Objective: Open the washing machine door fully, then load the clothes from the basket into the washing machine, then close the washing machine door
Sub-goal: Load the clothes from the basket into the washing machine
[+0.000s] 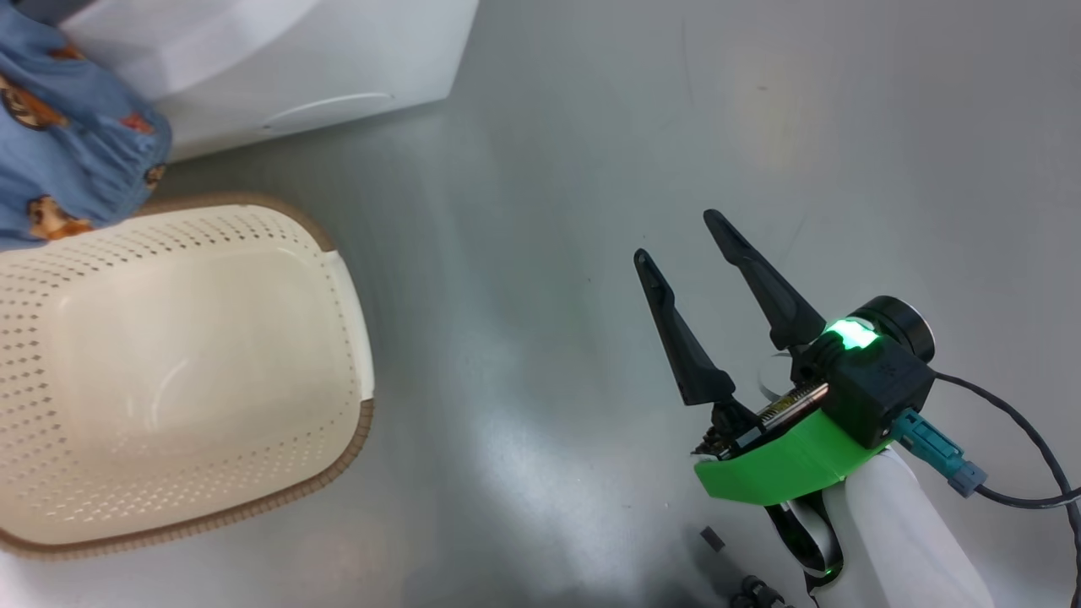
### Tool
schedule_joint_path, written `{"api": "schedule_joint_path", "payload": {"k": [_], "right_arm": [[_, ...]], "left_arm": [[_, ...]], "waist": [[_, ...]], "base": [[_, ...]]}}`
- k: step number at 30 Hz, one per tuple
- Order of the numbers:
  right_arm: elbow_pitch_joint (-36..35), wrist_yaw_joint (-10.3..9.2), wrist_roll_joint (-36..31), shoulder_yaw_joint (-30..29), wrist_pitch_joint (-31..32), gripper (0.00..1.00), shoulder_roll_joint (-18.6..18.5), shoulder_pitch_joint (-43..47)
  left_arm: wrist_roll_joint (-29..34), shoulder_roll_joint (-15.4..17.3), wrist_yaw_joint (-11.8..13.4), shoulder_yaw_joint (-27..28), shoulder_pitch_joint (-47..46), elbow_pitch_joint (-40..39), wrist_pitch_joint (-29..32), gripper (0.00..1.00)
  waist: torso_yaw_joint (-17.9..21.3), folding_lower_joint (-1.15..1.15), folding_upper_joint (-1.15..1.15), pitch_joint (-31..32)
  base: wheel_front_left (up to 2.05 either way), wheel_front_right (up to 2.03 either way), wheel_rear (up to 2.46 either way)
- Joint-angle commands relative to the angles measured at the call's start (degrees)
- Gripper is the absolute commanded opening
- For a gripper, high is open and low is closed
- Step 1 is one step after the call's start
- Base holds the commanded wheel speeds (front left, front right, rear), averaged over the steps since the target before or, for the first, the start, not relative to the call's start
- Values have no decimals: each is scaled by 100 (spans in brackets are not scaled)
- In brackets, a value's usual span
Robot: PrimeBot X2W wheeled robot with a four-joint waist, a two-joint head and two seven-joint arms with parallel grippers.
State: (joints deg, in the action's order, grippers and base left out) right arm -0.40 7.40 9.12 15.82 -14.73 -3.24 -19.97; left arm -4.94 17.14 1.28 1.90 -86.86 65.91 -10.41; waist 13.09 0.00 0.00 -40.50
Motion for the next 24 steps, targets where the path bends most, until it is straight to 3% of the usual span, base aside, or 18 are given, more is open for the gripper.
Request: {"api": "schedule_joint_path", "payload": {"k": [1,15,24], "right_arm": [[-104,9,-67,93,-27,100,28,63],[-64,9,-56,-38,-27,100,-11,63],[-40,9,-56,-214,-27,100,-74,116]], "left_arm": [[-50,215,36,-30,59,-102,-58,100],[-254,-244,16,-111,320,43,-329,100],[-485,-447,-83,-28,865,-281,-445,100]], "waist": [[-69,0,0,81],[-456,0,0,409],[-698,0,0,659]], "base": [[0,0,0],[0,0,0],[0,0,0]]}}
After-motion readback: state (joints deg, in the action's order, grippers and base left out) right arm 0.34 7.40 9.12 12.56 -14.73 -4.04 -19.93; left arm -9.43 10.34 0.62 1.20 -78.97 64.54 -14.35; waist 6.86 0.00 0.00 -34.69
